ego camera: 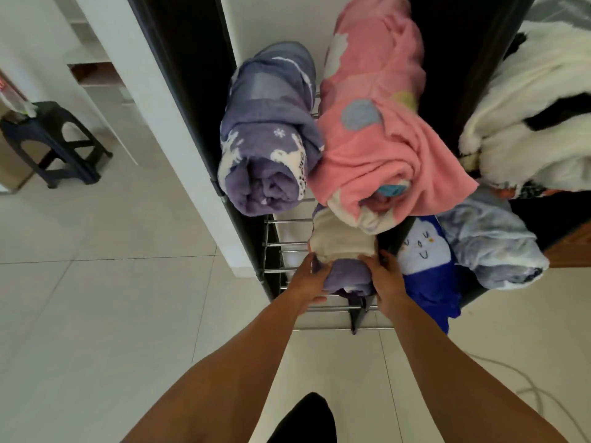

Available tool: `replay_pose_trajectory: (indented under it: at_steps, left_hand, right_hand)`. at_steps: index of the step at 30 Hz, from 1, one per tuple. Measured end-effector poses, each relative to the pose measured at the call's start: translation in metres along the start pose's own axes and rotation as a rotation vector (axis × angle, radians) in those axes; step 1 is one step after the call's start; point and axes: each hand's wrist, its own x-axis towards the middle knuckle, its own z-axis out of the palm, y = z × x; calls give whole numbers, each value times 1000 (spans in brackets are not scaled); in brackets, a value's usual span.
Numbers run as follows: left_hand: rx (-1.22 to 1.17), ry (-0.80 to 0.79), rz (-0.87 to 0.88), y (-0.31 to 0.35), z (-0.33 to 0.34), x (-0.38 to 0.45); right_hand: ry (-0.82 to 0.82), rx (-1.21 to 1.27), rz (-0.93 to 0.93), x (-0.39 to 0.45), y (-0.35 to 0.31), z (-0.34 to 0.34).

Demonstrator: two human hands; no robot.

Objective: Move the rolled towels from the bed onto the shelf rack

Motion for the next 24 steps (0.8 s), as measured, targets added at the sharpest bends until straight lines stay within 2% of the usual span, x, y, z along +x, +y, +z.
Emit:
replay_pose_trajectory:
  at_steps: [2,4,7,11,14,20,24]
  left_hand:
    - [-63,-7,28,4,9,5]
    - [-140,-4,14,6,14,3]
    - [-182,-39,-16,1,14,1]
    - [-132,-89,-27,-4,14,-13]
    - [-108,-100,-29,-4,15,-30]
    - [-62,-54,-45,-17,9,-76]
    - [-2,-37,-34,-22,6,-104]
  right_hand:
    - [128,-4,34,3,6,4]
    - [190,41,128,-1,7,3]
    - [112,166,319,-16,5,-7]
    - [59,247,229,-34,1,-19]
    - [12,215,171,-47,-3,-25]
    - [-31,147,264,-90,-14,-37]
    - [-70,204,265,-123,-22,-51]
